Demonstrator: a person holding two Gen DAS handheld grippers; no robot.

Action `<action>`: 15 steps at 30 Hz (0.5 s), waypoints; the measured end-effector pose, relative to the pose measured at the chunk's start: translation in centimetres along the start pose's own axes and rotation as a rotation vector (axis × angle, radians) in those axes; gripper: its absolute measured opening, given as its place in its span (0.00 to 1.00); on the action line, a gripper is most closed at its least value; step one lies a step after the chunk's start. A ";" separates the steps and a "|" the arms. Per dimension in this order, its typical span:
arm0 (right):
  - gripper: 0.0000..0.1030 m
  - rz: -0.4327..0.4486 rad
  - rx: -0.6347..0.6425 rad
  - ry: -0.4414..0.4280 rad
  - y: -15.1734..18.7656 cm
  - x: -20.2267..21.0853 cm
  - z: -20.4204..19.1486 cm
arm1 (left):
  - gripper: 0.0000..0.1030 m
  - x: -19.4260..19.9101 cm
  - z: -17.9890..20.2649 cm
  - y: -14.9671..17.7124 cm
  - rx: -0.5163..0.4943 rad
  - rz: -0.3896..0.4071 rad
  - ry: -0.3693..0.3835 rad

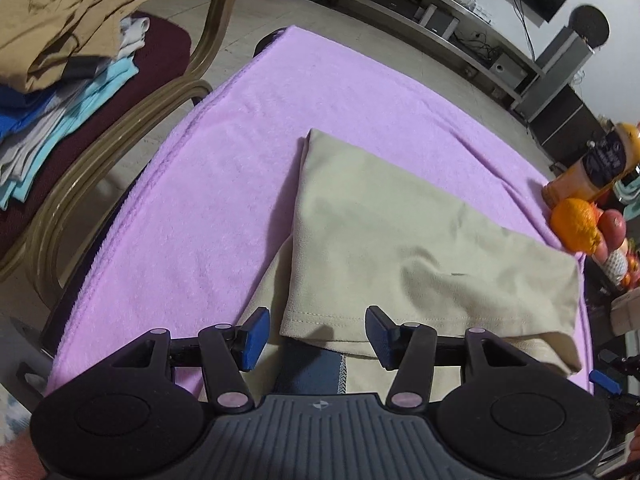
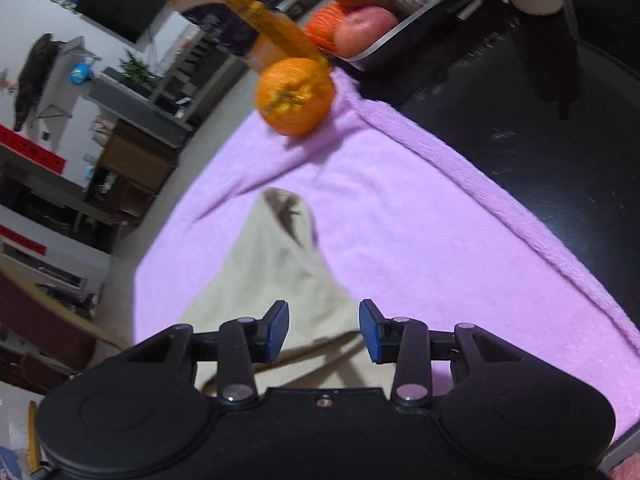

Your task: Fold clothes

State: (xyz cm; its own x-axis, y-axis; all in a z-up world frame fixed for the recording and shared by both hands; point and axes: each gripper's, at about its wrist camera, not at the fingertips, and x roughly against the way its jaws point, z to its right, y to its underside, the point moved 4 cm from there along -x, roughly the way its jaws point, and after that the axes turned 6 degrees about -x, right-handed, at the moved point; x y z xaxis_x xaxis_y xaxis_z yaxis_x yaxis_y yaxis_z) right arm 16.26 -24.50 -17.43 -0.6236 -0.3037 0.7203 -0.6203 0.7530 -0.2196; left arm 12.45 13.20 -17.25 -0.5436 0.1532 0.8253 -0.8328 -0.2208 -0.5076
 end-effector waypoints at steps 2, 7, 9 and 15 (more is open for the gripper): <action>0.37 -0.021 -0.033 0.015 0.0 -0.9 0.6 | 0.51 -0.1 0.3 0.0 -0.025 0.002 -0.011; 0.36 -0.038 -0.094 0.040 -0.6 -3.2 1.2 | 0.51 -0.2 0.3 0.1 -0.028 -0.002 -0.001; 0.30 -0.034 -0.028 0.036 -0.1 -2.9 0.4 | 0.52 -0.1 0.3 0.1 -0.031 0.000 -0.004; 0.06 -0.013 0.203 0.020 1.7 -1.5 -2.4 | 0.52 0.7 -0.4 0.2 -0.048 0.022 -0.012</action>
